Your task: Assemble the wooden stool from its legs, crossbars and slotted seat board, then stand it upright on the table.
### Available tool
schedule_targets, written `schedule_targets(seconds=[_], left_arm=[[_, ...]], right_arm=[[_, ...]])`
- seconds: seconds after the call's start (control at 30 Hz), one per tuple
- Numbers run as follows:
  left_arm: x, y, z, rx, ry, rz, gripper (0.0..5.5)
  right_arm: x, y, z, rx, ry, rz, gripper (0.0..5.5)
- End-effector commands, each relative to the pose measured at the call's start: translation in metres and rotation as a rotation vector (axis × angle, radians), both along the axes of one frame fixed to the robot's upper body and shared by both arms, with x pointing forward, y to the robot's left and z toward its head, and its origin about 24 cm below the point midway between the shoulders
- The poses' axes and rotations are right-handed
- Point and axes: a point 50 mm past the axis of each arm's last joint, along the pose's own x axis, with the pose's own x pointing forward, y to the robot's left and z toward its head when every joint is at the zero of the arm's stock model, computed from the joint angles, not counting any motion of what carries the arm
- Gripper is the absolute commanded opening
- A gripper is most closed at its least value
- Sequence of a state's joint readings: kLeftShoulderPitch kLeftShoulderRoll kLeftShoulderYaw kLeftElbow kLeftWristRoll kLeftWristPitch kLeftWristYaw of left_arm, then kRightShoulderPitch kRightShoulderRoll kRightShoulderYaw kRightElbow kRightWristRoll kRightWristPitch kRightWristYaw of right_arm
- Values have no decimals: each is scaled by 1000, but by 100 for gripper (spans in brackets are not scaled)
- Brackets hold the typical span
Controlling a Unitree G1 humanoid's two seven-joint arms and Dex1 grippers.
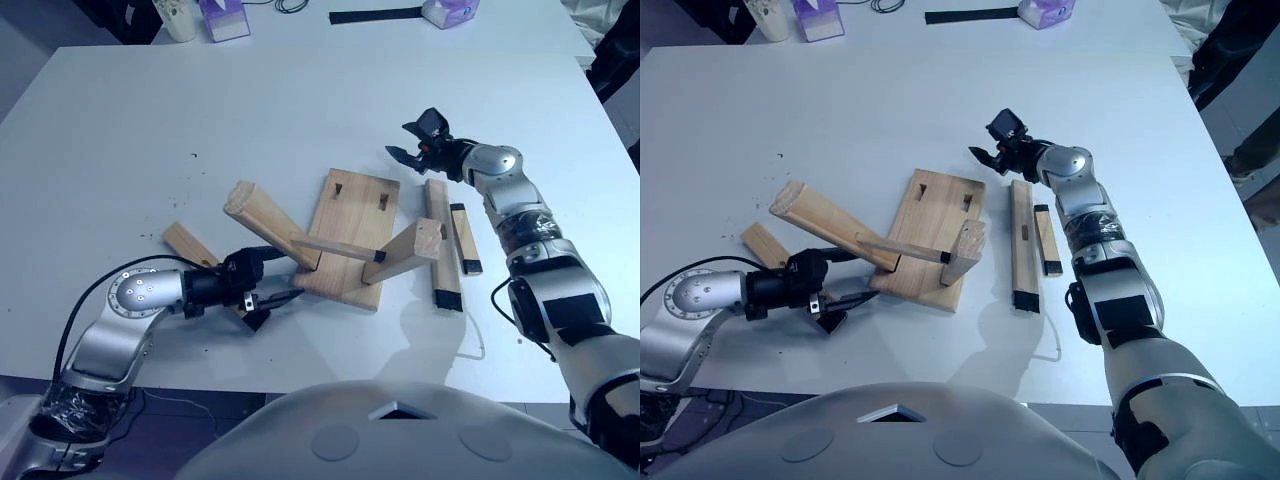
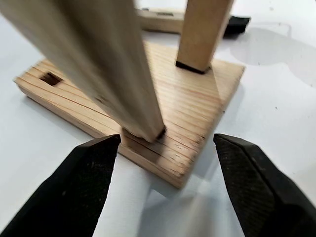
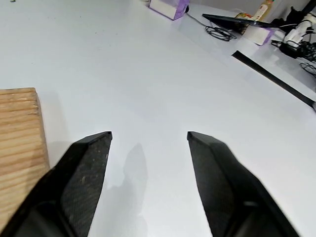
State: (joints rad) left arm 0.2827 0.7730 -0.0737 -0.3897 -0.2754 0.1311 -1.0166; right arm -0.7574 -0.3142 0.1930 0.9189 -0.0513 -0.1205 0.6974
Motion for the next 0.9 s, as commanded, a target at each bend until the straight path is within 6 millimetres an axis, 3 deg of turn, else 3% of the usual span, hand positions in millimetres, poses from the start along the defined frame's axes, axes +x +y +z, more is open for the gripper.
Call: schedule_targets(seconds=[0.03,0.2,0.43,0.63,0.9], left_arm=[[-8,-4,-8,30,-18,15,352],[-6,-6,-14,71,-50,24,352],[16,2,-16,140,-115,34,352],[24,7,-22,196,-140,17,352],[65,4,-21,205,-234,67,352]], right_arm=[[-2,15,-11,-60,28,92,281],[-9,14,-25,-121,67,156,281],[-21,-13,-36,-166,99,166,281],[-28,-22,-38,-177,99,193,281],[-36,-28,-35,-178,85,217,281]])
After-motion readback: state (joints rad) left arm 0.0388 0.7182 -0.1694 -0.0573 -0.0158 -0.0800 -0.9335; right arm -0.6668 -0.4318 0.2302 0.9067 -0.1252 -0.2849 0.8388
